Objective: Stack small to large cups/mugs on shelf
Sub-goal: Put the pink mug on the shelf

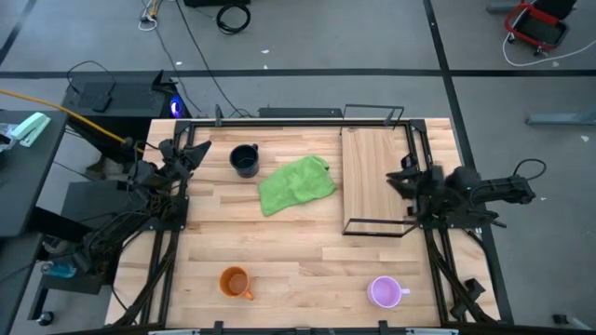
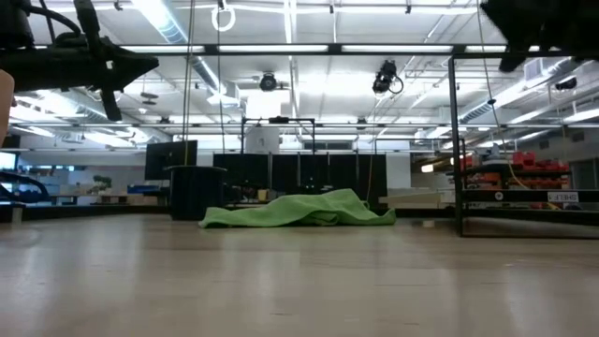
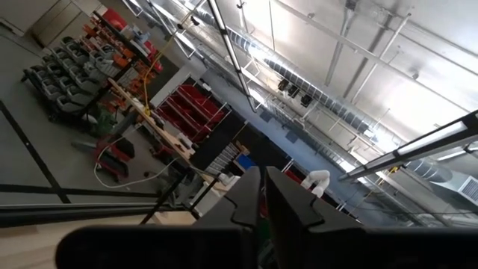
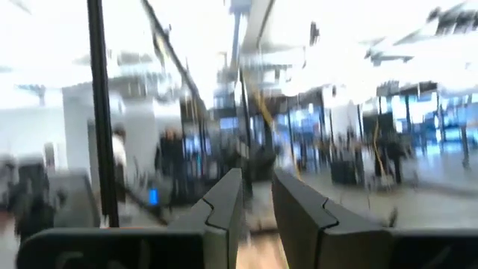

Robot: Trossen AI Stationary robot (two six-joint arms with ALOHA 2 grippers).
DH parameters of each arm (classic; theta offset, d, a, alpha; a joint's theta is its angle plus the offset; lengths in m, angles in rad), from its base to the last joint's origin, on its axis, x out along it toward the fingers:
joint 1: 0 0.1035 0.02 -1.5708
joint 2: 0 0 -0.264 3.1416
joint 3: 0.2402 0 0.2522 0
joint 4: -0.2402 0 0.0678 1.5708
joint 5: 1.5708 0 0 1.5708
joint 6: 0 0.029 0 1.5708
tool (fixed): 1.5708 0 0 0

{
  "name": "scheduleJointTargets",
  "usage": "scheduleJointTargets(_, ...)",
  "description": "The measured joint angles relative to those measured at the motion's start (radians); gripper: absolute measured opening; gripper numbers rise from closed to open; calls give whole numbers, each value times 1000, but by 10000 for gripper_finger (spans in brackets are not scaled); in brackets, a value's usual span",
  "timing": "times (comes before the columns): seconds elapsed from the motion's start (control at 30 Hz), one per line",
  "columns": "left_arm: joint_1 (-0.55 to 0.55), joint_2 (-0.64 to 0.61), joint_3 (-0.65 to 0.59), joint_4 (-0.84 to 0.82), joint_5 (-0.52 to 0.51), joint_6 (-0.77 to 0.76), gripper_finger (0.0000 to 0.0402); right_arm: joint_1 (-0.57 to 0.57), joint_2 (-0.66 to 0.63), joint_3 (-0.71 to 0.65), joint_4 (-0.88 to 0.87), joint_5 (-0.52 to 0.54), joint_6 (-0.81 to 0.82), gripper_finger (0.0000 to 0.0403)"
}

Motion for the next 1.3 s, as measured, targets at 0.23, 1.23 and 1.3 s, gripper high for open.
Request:
scheduleJointTargets(0.23, 0, 0, 0, 0, 0, 0, 22, 0, 0, 170, 107, 31, -3, 84)
scheduleJointTargets(1.23, 0, 0, 0, 0, 0, 11, 34, 0, 535, 1176, -914, -55, 356, 84)
scheduleJointTargets(1.3, 0, 0, 0, 0, 0, 11, 31, 0, 600, 1277, -1079, -112, 401, 84)
